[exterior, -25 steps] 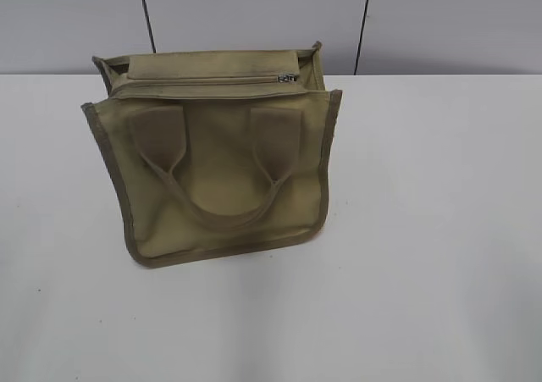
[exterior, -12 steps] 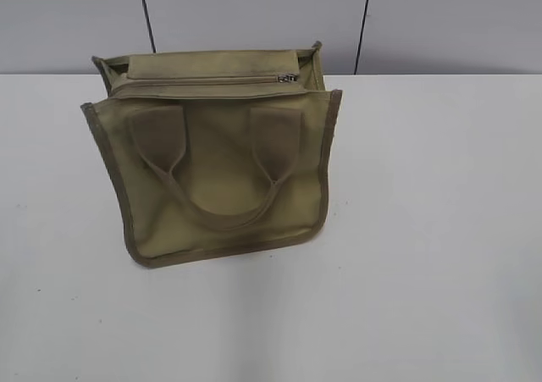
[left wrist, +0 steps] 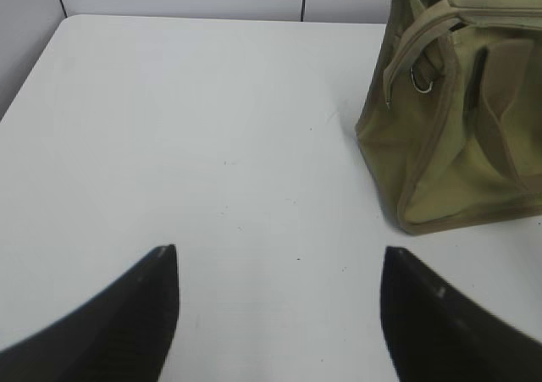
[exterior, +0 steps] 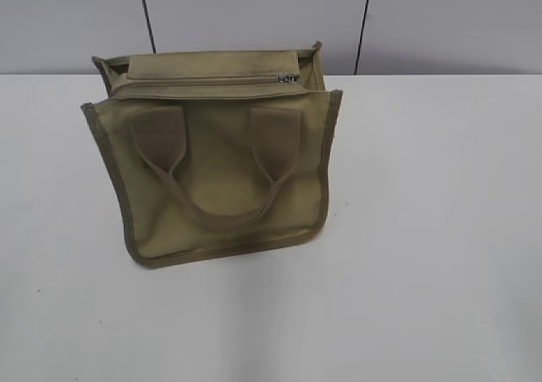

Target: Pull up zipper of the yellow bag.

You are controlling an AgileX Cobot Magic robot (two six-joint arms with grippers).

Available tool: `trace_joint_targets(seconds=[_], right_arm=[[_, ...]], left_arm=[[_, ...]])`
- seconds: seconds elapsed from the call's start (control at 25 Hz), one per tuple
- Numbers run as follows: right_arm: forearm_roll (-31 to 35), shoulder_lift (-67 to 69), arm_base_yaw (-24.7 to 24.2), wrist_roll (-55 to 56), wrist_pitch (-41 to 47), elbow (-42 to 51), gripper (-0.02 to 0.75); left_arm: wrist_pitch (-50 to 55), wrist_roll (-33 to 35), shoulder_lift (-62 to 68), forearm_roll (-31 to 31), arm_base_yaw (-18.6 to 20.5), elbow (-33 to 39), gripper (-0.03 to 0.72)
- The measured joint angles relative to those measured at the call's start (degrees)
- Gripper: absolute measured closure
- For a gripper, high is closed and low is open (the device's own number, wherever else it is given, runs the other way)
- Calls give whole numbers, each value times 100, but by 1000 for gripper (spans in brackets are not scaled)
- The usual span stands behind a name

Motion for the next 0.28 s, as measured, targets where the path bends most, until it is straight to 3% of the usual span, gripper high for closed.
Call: trace_joint_targets(seconds=[0.28], right_arm=[[0,0,0,0,0,0,142]], left_arm=[[0,0,0,0,0,0,134]])
